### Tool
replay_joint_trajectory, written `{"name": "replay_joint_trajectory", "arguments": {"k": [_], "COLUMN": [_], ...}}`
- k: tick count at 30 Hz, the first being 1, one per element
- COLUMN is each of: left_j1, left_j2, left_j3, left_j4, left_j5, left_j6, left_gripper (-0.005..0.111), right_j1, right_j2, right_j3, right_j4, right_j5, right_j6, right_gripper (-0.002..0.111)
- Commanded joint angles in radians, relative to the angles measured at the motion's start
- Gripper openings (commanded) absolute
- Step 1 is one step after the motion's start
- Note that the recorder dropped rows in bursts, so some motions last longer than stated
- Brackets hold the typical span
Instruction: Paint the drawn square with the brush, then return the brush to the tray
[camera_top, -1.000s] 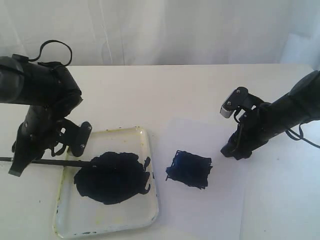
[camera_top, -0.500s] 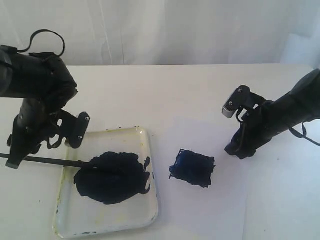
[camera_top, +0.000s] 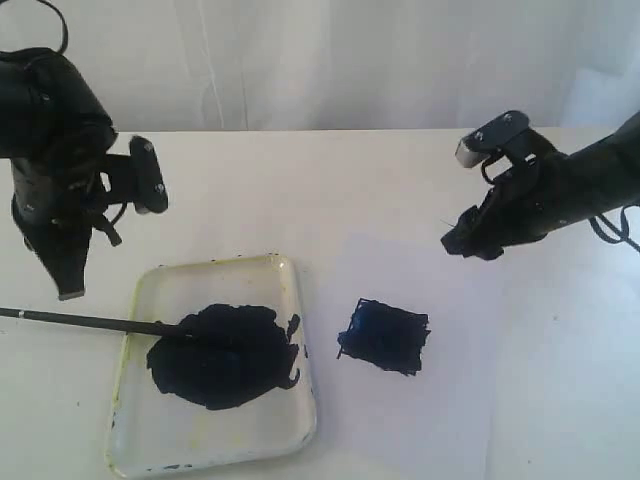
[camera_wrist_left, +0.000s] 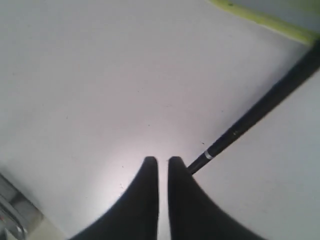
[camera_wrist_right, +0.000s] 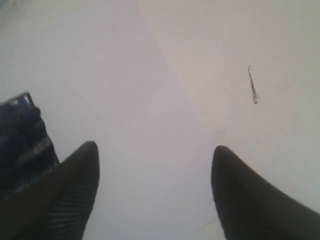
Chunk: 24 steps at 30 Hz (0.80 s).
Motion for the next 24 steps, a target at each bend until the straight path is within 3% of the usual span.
{"name": "replay_joint_trajectory", "arguments": {"k": [1,6,7,10,14,19,24], "left_j1": [0.064,0.189,0.250,0.389,0.526,0.546,0.546], "left_j2": [-0.039,-0.045,-0.045,-0.045,-0.045,-0.055,-0.088], "left_j3": [0.005,0.005,0.005,0.005,0.005,0.005,0.005], "left_j4": [0.004,-0.217,-0.336,-0.614,-0.829,-0.802,-0.812], "left_j5": [0.007,0.003,0.003,-0.004,0.032,0.121,0.129], "left_j6": [-0.258,-0.312,-0.310,-0.190,-0.112,-0.039,-0.018], "left_gripper": [0.000,0.000,0.000,0.000,0.000,0.000,0.000], "right_j1": [-0.001,-0.001,-0.001,-0.001,-0.001,-0.057,-0.111], "right_j2": [-0.071,-0.127,-0.137,-0.137,-0.137,-0.135,-0.133], "right_j3": [0.004,-0.023,-0.052,-0.128,-0.165,-0.149,-0.101], "right_j4": [0.000,-0.177,-0.294,-0.495,-0.688,-0.740,-0.769], "right_j5": [0.040,0.129,0.196,0.394,0.496,0.556,0.488], "right_j6": [0.302,0.607,0.777,1.022,1.201,1.207,1.128], "right_gripper": [0.044,0.008,0.000,0.000,0.000,0.000,0.000]}}
